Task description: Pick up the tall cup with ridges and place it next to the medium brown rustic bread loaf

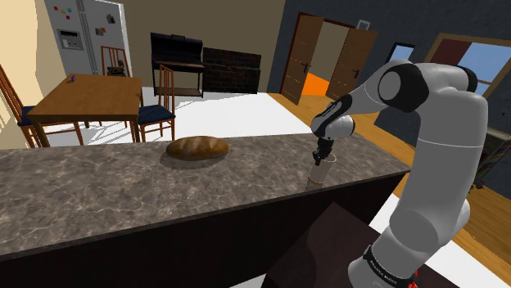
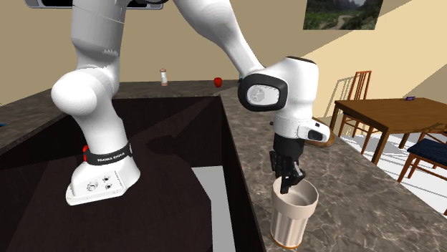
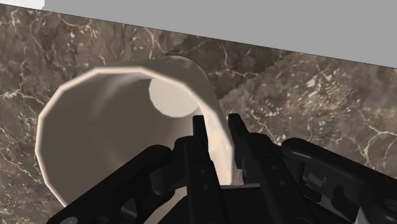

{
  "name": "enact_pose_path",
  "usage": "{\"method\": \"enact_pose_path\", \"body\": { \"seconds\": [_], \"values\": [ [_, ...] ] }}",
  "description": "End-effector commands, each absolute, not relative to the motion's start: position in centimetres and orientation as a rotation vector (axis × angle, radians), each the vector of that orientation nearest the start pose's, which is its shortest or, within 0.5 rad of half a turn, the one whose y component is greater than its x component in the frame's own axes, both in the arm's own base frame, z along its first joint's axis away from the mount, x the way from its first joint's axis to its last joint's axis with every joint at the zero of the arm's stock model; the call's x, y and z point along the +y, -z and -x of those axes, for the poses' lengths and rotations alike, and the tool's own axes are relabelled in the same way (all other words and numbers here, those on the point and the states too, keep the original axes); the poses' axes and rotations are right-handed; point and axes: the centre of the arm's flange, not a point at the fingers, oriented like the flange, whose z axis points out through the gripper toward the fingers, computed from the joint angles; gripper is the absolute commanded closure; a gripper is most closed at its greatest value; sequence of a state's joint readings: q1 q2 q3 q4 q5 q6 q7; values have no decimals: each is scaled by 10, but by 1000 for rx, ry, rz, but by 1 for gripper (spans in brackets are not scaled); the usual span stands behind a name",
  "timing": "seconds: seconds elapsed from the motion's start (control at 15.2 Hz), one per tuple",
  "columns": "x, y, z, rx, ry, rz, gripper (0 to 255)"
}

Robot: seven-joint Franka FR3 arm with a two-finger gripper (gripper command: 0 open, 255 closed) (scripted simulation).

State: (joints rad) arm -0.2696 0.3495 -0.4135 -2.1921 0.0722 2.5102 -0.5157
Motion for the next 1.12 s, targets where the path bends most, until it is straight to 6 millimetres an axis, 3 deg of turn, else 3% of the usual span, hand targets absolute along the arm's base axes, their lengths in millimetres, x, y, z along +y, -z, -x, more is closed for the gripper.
{"method": "enact_pose_path", "body": {
  "seconds": [0.0,0.33,1.06],
  "values": [
    [-353,-237,-432,327,-86,3203,255],
    [-353,-237,-432,327,-86,3203,255],
    [-353,-296,-432,327,-86,3203,255]
  ]
}}
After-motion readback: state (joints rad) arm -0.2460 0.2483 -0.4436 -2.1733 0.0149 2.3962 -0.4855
